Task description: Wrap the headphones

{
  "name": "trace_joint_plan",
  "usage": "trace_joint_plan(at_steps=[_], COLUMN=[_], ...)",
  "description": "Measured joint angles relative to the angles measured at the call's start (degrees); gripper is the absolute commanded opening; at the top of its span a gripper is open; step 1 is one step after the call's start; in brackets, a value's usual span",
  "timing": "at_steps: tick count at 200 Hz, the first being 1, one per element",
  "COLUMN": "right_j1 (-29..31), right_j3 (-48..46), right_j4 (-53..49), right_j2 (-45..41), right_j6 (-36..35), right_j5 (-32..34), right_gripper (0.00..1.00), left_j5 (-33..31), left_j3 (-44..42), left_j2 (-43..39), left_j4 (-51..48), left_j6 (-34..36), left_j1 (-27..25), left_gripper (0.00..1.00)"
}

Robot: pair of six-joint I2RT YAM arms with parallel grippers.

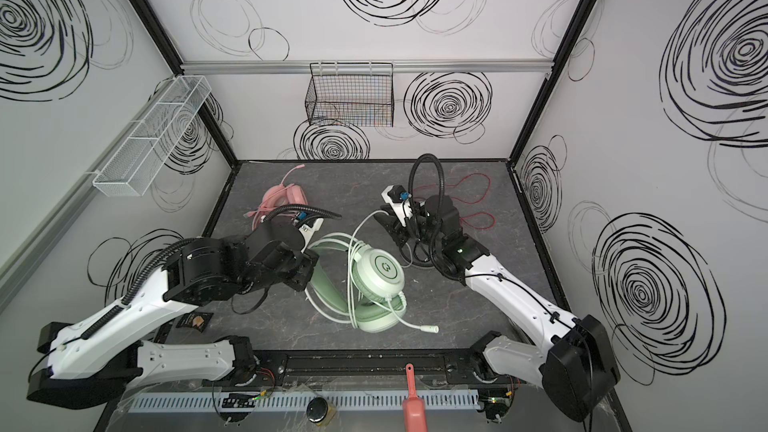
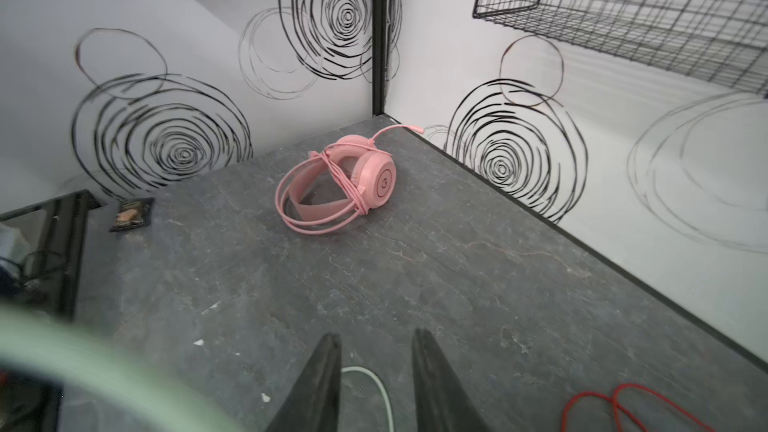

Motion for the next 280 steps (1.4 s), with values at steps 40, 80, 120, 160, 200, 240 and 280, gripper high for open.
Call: trace_joint_plan(at_steps=[40, 80, 120, 160, 200, 240, 280], right_j1=[-0.07, -0.07, -0.07, 0.02, 0.42, 1.68, 5.35], right_j3=[-5.14, -4.68, -5.14, -5.22, -4.74, -4.46, -9.14], right_j4=[8.57, 10.93, 16.15, 21.99, 25.9, 28.04, 33.79], right_j2=[3.43, 10.69, 16.31, 20.72, 25.64, 28.04, 27.1], right_j6=[4.28, 6.29, 9.49, 12.13, 13.84, 14.51, 18.34], right_j5=[-2.03, -4.96, -8.79, -11.93, -14.51, -18.71, -21.84], right_gripper=[0.48, 0.4, 0.31, 0.26, 0.47, 0.51, 0.54], left_j5=[-2.27, -3.61, -3.43, -3.04, -2.45, -2.34, -2.34], left_j3=[16.26, 29.42, 36.17, 38.93, 39.56, 39.76, 39.78], left_j2=[5.35, 10.19, 13.44, 14.91, 15.32, 16.11, 16.26], left_j4=[-2.54, -3.63, -5.4, -5.88, -5.97, -5.99, -5.99], left_j6=[1.01, 2.32, 3.67, 4.26, 4.37, 4.48, 4.5], left_j1=[3.19, 3.78, 5.7, 6.8, 7.89, 9.07, 9.81], left_gripper=[0.0, 0.0, 0.0, 0.0, 0.0, 0.0, 0.0])
